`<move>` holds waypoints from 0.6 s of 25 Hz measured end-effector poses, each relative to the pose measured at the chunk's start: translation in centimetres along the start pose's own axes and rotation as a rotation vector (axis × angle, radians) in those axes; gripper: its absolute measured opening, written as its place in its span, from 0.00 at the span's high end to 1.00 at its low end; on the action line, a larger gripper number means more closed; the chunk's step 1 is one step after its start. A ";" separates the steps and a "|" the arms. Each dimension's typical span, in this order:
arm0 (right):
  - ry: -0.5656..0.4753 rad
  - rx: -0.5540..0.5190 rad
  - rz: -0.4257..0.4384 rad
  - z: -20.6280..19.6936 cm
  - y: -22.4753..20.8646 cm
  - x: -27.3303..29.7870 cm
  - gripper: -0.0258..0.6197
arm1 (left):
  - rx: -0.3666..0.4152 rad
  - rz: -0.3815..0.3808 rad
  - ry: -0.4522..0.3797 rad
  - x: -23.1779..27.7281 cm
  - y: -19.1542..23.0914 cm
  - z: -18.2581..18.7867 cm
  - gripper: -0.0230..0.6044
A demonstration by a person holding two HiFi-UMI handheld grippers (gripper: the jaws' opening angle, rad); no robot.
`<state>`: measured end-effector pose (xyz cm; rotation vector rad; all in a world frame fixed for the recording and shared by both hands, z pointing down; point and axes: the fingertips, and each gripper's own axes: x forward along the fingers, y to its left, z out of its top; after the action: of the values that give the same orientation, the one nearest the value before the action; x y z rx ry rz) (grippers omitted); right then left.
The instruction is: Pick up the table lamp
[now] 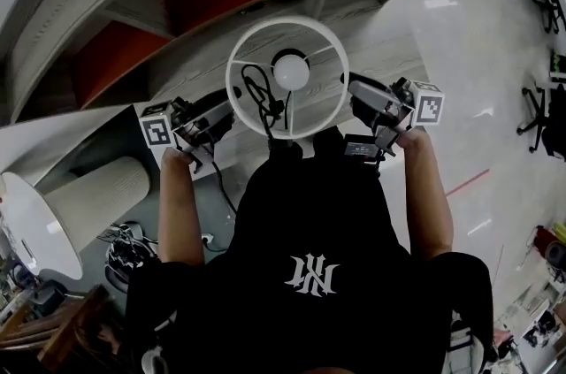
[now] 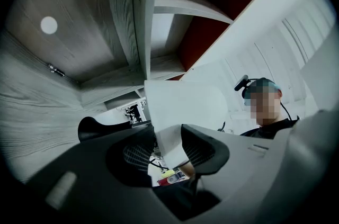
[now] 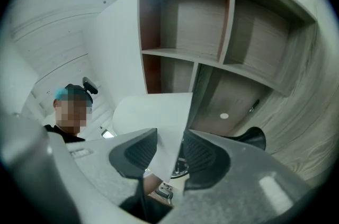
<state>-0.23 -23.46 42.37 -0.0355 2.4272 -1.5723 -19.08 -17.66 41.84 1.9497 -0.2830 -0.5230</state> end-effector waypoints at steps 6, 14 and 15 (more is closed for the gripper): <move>0.015 -0.040 0.010 0.9 2.3 1.2 0.72 | 0.083 0.047 0.005 -0.1 -2.5 0.9 0.71; 0.011 -0.092 0.026 2.5 5.5 2.0 0.72 | 0.129 0.062 -0.025 0.7 -5.5 2.3 0.71; 0.014 -0.099 0.024 2.6 5.7 2.0 0.72 | 0.138 0.066 -0.024 0.8 -5.8 2.4 0.71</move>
<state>-0.97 -23.68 35.81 -0.0138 2.5051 -1.4463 -19.74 -17.49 35.53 2.0605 -0.4066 -0.4955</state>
